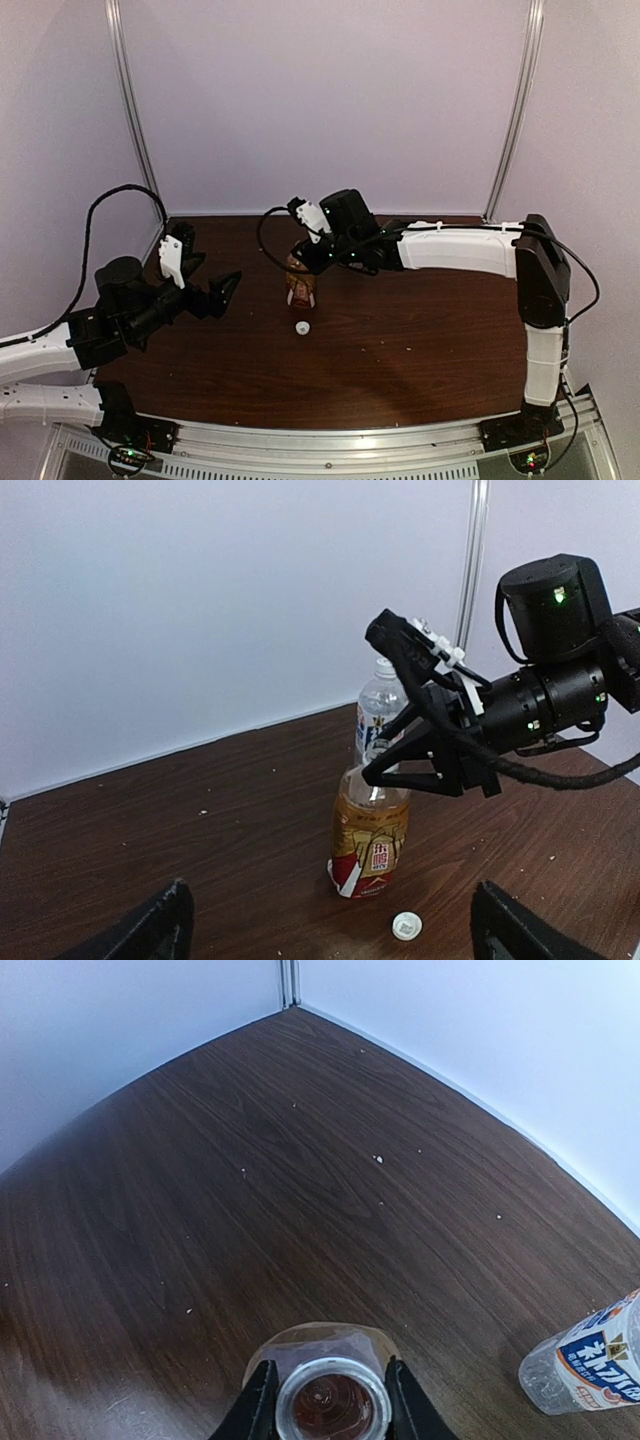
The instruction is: Unscrew the bottle caps
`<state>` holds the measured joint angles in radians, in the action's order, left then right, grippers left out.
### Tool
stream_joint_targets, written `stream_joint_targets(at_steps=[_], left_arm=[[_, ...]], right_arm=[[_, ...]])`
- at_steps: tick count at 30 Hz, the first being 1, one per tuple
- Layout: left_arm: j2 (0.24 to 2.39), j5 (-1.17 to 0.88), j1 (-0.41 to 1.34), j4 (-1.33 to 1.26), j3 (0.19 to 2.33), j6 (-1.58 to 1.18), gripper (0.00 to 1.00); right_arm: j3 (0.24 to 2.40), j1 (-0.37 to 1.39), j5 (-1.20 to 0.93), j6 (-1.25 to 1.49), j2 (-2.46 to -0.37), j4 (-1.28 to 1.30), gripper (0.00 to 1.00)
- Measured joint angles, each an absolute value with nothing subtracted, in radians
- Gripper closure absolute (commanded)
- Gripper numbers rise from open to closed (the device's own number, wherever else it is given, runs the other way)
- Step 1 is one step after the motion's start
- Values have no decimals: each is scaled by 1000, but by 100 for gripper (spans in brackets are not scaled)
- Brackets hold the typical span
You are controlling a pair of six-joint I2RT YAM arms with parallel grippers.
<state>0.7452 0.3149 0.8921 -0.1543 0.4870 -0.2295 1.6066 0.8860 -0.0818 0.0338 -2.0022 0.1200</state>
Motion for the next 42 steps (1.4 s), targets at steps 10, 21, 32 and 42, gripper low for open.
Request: stream_joint_targets(at_steps=[10, 21, 32, 42], left_arm=[[784, 322, 892, -165, 421, -245, 2], [784, 337, 892, -185, 420, -246, 2], [783, 341, 892, -186, 407, -246, 2], [780, 342, 892, -186, 401, -246, 2]], right_arm=[[1604, 897, -44, 33, -2020, 106, 66], [1597, 910, -37, 34, -2020, 109, 42], [1594, 910, -45, 49, -1979, 126, 13], [1565, 900, -9, 60, -1785, 162, 4]])
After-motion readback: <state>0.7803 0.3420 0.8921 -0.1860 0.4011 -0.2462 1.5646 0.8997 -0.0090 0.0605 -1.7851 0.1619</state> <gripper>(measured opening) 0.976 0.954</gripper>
